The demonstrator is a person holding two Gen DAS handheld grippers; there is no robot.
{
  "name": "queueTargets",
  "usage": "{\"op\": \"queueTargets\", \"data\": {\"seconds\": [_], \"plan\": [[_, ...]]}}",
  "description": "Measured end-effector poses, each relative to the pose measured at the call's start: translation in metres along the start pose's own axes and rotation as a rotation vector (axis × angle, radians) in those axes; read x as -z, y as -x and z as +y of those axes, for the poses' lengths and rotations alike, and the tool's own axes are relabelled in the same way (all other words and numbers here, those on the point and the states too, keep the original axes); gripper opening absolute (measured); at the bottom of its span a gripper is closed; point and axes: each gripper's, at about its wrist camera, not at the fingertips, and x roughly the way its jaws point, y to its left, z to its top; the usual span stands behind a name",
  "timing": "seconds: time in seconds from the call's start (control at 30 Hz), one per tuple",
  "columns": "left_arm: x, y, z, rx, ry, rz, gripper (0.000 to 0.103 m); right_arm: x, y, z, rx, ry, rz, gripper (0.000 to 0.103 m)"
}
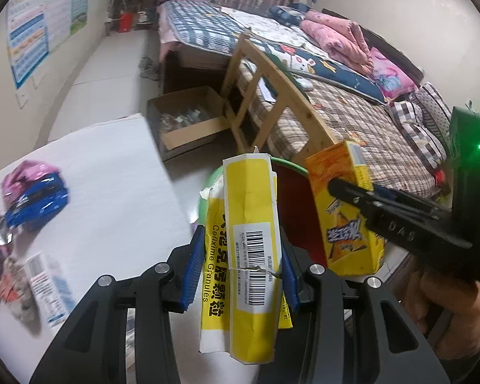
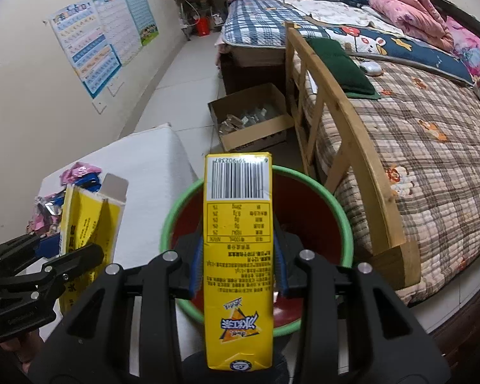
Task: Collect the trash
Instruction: 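Carry both items over the green bin and open both tools to drop them, then move both tools back over the table toward the remaining trash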
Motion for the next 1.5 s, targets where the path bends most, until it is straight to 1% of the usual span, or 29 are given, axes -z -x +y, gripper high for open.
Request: {"op": "queueTargets", "data": {"seconds": [0.1,0.3,0.57,0.7,0.77,0.8,0.83,0.87,0.97,1.0,1.07,1.1,1.13,1.23,1.37,1.5], "plan": [[-0.009,-0.017,-0.010,0.012,-0.010,0.015,0.040,-0.001,-0.010,-0.009,0.001,-0.008,0.011,0.034],[-0.016,-0.045,-0.023,0.022,-0.032,0.047,0.040,-0.002,-0.026,-0.024,0.012,-0.022,0.030,0.034],[-0.018,-0.070,-0.028,0.019,-0.044,0.089,0.041,0.009,-0.048,-0.047,0.033,-0.047,0.087,0.034],[-0.018,-0.076,-0.030,0.028,-0.046,0.097,0.048,0.011,-0.051,-0.053,0.038,-0.062,0.089,0.035],[-0.018,-0.075,-0.029,0.032,-0.038,0.094,0.055,0.010,-0.049,-0.053,0.039,-0.067,0.080,0.047],[-0.018,-0.073,-0.028,0.030,-0.034,0.084,0.064,0.009,-0.048,-0.053,0.040,-0.068,0.075,0.050],[-0.017,-0.071,-0.027,0.029,-0.032,0.073,0.068,0.008,-0.047,-0.052,0.040,-0.067,0.070,0.054],[-0.017,-0.069,-0.026,0.028,-0.032,0.069,0.070,0.007,-0.045,-0.051,0.042,-0.064,0.066,0.060],[-0.016,-0.061,-0.021,0.019,-0.021,0.052,0.077,0.006,-0.040,-0.048,0.050,-0.056,0.051,0.071],[-0.015,-0.057,-0.019,0.016,-0.017,0.047,0.080,0.006,-0.038,-0.047,0.052,-0.055,0.047,0.072],[-0.014,-0.050,-0.014,0.011,-0.008,0.037,0.082,0.005,-0.034,-0.044,0.054,-0.053,0.040,0.074],[-0.013,-0.046,-0.010,0.005,-0.001,0.031,0.085,0.005,-0.032,-0.042,0.053,-0.052,0.039,0.075],[-0.011,-0.042,-0.006,-0.002,0.007,0.024,0.088,0.005,-0.030,-0.040,0.053,-0.048,0.035,0.078],[-0.007,-0.029,0.004,-0.021,0.023,0.006,0.094,0.005,-0.021,-0.031,0.053,-0.032,0.021,0.084],[0.004,-0.007,0.024,-0.058,0.051,-0.012,0.095,0.009,-0.009,-0.014,0.046,-0.015,0.005,0.093],[0.017,0.018,0.044,-0.077,0.088,-0.039,0.095,0.014,0.000,0.009,0.032,0.017,0.003,0.095]]}}
